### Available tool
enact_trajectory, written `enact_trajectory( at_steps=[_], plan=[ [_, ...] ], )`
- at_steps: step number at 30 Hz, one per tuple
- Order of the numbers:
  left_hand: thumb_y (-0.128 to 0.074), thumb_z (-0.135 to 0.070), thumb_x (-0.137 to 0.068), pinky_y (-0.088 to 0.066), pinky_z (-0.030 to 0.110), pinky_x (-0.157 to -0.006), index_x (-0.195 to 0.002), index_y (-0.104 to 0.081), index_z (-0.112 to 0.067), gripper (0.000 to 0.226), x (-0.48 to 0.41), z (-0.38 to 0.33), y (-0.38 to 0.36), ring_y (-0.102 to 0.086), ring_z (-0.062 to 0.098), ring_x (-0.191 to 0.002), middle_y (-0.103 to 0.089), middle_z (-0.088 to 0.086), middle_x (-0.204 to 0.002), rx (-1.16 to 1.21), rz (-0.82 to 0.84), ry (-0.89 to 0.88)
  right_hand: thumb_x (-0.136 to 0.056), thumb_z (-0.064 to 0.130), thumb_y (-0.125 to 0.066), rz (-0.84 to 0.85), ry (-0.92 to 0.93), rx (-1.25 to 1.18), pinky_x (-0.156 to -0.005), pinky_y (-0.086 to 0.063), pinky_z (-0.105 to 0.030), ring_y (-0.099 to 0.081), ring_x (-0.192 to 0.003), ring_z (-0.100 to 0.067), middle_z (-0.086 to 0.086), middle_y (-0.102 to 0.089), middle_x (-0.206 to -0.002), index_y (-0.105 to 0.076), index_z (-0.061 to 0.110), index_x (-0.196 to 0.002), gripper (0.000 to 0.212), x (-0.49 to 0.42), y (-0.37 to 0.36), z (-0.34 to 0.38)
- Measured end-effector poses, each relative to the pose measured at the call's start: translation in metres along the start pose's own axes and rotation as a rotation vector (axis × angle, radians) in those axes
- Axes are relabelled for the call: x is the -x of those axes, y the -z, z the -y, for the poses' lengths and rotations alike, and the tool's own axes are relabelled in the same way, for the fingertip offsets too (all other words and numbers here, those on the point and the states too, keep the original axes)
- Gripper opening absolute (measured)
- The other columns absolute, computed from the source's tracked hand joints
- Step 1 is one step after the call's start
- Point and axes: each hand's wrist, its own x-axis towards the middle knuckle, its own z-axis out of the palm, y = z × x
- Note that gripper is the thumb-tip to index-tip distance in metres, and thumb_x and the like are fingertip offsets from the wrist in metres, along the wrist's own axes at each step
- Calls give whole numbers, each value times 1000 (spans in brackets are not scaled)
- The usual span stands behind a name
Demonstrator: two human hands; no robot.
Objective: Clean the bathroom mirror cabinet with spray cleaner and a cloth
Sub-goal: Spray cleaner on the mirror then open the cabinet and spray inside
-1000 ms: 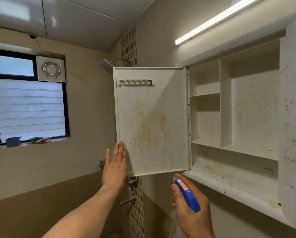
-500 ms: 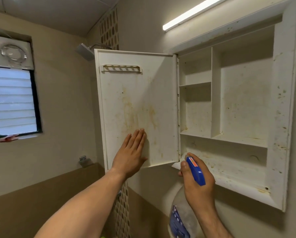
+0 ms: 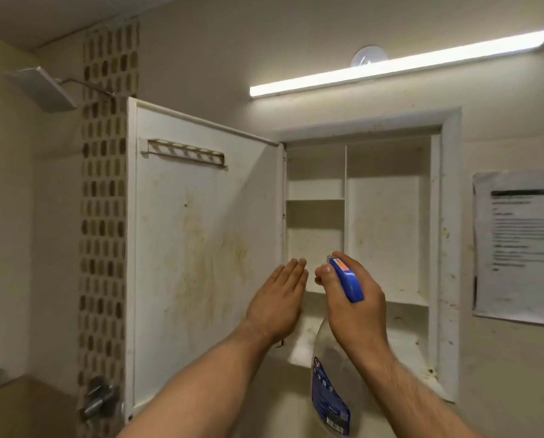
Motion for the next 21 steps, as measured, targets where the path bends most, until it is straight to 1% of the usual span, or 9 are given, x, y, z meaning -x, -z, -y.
enact_trajectory(
  at_steps=[3, 6, 9, 12, 13, 15, 17, 19, 21],
  plan=[
    [-39, -15, -103, 25, 35, -118, -163, 1, -6, 73, -24, -1, 6, 11, 26, -159, 10, 12, -172, -4, -15, -23, -99, 31, -65, -39, 115, 142, -94, -55, -22, -69, -101, -5, 5, -72, -113, -62, 23, -132, 34, -27, -5, 38],
    [-44, -19, -105, 25, 45, -118, -160, 10, 0, 80, -55, 10, 27, 20, 34, -156, 20, 21, -168, -115, -89, 83, -100, 32, -62, -75, 213, 245, -88, -55, -18, -68, -96, -5, 4, -71, -110, -62, 22, -130, 31, -57, -7, 72],
    [-36, -15, -104, 16, 52, -123, -158, 14, 4, 76, -89, 35, 57, 22, 39, -154, 23, 26, -165, -246, -115, 153, -101, 34, -61, -90, 255, 288, -95, -58, -35, -70, -104, -18, -5, -70, -118, -57, 15, -140, 43, -85, -14, 101],
    [-31, -20, -106, 15, 51, -122, -158, 11, 5, 71, -111, 59, 77, 19, 39, -155, 20, 25, -166, -339, -11, 157, -101, 32, -61, -92, 308, 339, -94, -58, -42, -69, -100, -20, -5, -69, -113, -61, 12, -131, 36, -103, -25, 118],
    [-33, -25, -107, 13, 51, -123, -159, 10, 4, 74, -115, 63, 80, 17, 39, -156, 18, 25, -167, -361, 39, 147, -101, 31, -61, -95, 321, 359, -91, -59, -40, -69, -95, -19, -3, -69, -107, -62, 12, -125, 31, -107, -29, 122],
    [-42, -36, -107, 10, 50, -126, -160, 7, 4, 82, -121, 68, 83, 15, 39, -156, 15, 25, -168, -379, 110, 122, -101, 30, -62, -112, 339, 392, -79, -58, -27, -66, -84, -13, 5, -65, -95, -63, 18, -116, 20, -115, -35, 125],
    [-47, -39, -105, 10, 49, -126, -160, 5, 4, 87, -125, 69, 82, 14, 39, -156, 11, 25, -169, -349, 115, 97, -100, 30, -62, -129, 349, 423, -69, -47, -13, -61, -78, -7, 10, -61, -90, -64, 17, -116, 20, -122, -40, 126],
    [-56, -39, -102, 14, 46, -123, -161, 8, 0, 95, -124, 67, 77, 12, 36, -157, 11, 22, -170, -263, 87, 74, -100, 29, -62, -128, 363, 449, -65, -41, -10, -59, -76, -6, 8, -62, -89, -65, 17, -112, 18, -126, -42, 127],
    [-67, -44, -95, 19, 43, -120, -161, 12, -5, 111, -123, 67, 71, 12, 32, -158, 12, 17, -170, -160, 67, 66, -100, 29, -62, -134, 387, 458, -63, -40, -8, -59, -75, -5, 11, -60, -87, -62, 20, -109, 12, -130, -44, 127]
  ],
)
